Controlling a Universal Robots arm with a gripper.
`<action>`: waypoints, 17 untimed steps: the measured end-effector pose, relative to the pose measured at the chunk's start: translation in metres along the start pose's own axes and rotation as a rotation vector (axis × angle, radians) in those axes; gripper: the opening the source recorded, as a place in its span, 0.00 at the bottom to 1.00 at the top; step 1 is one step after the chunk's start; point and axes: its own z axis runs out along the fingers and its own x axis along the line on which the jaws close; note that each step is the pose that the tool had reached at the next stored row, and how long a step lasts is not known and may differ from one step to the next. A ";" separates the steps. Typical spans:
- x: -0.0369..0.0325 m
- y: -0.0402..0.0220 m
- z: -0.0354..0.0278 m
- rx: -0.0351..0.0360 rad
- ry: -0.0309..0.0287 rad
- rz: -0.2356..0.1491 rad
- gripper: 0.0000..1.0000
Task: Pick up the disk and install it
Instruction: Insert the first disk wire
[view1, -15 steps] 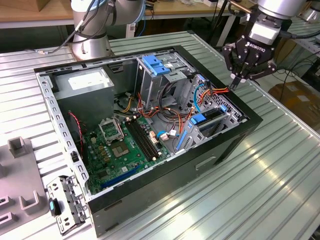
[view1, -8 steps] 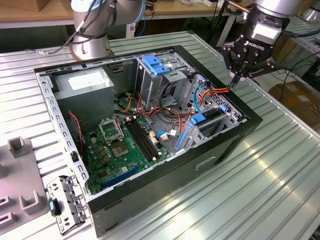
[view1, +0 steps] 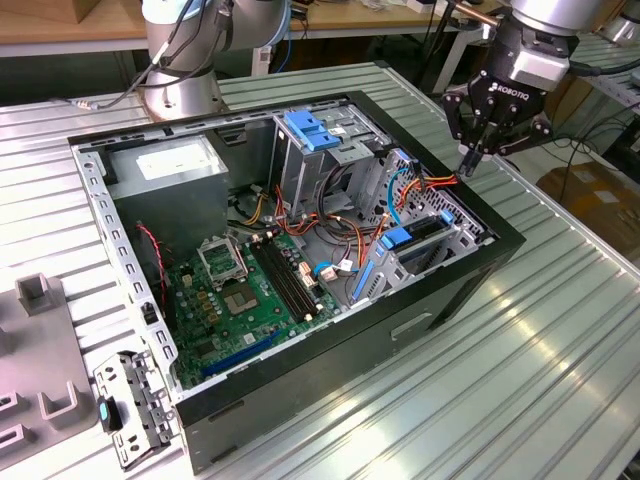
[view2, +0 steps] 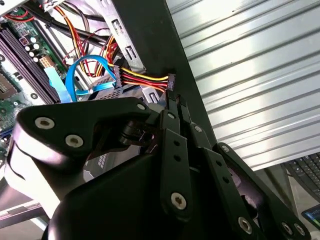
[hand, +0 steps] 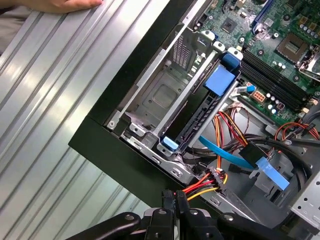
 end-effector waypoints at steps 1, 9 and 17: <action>0.0000 0.0000 0.0000 0.0000 0.0000 0.000 0.17; 0.0000 0.0000 0.0003 0.0037 0.0020 -0.074 0.25; 0.0000 0.0000 0.0005 0.0095 0.0050 -0.187 0.25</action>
